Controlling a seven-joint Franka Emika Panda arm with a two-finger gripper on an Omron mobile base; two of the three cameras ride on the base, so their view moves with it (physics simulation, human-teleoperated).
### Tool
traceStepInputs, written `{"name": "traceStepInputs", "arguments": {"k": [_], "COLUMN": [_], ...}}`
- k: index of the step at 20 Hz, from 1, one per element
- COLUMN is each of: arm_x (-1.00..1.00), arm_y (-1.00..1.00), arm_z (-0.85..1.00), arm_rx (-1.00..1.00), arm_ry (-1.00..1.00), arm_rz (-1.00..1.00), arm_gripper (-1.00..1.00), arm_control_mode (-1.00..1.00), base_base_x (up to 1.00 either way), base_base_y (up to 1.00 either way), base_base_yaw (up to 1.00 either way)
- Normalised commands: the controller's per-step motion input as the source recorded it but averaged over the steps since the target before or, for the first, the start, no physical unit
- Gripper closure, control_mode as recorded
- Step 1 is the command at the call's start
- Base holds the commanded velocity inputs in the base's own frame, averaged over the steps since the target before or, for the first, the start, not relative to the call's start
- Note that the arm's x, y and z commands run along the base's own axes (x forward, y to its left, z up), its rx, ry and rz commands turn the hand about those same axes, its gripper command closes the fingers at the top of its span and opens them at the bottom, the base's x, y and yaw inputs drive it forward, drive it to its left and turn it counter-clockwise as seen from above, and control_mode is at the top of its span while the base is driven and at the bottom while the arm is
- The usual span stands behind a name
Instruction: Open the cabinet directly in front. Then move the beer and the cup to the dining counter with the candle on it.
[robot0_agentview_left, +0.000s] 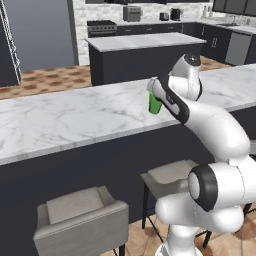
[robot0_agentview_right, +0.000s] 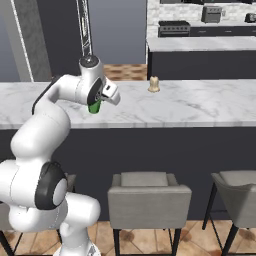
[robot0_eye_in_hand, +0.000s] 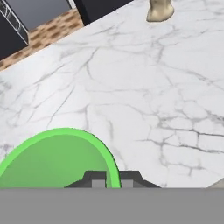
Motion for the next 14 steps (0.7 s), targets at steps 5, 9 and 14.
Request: {"name": "traceStepInputs", "arguments": {"k": [5,9,14], "arm_x": [0.36,0.39,0.31], "arm_y": [0.0,0.0,0.0], "arm_z": [-0.4,-0.23,-0.03], "arm_rx": [-0.01,-0.02,-0.01], "arm_ry": [0.08,0.02,0.0], "arm_rz": [-0.01,-0.01,-0.02], "arm_gripper": [1.0,1.0,1.0], "arm_control_mode": [-1.0,-1.0,-1.0], "base_base_x": [0.0,0.0,0.0], "base_base_y": [0.0,0.0,0.0], "base_base_yaw": [0.0,0.0,0.0]}}
